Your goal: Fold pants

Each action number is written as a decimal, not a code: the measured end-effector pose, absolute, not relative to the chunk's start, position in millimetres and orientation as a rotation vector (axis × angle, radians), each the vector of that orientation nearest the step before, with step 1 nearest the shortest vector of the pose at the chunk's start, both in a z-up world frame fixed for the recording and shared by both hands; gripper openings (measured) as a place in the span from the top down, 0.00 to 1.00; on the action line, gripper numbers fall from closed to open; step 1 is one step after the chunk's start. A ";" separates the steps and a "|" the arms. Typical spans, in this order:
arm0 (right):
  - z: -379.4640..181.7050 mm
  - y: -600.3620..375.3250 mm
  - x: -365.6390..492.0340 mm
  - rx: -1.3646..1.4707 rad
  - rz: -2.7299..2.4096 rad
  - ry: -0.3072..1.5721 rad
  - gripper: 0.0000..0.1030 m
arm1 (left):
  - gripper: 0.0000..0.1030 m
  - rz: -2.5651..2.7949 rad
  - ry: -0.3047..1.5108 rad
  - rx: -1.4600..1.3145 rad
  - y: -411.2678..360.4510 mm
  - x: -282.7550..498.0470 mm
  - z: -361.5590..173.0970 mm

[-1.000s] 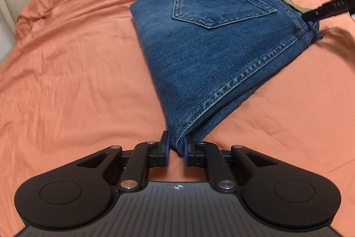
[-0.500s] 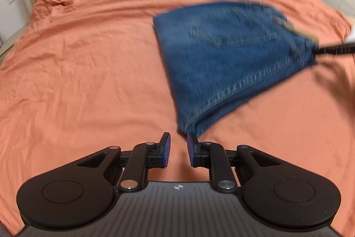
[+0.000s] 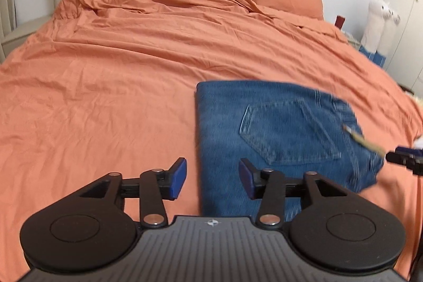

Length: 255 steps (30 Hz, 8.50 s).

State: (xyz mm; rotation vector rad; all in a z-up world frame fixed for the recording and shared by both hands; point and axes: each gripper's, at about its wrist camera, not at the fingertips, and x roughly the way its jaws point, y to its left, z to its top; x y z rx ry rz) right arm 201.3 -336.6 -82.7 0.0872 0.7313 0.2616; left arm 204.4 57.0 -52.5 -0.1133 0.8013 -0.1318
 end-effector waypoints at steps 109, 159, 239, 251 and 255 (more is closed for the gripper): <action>-140.8 -28.9 368.7 0.452 0.640 1.157 0.56 | 0.80 0.123 0.895 -0.202 373.2 259.4 -88.3; 17.4 14.1 220.8 -0.172 0.613 0.717 0.34 | 0.74 0.120 0.695 0.029 243.9 116.7 38.6; 10.1 -49.5 31.3 -0.043 0.460 0.463 0.21 | 0.12 0.334 0.609 0.036 119.9 5.5 11.6; 11.9 -50.4 32.2 -0.029 0.454 0.472 0.21 | 0.12 0.330 0.609 0.038 119.2 5.1 11.6; 11.6 -51.3 32.4 -0.028 0.454 0.472 0.21 | 0.12 0.323 0.611 0.042 119.7 4.7 10.5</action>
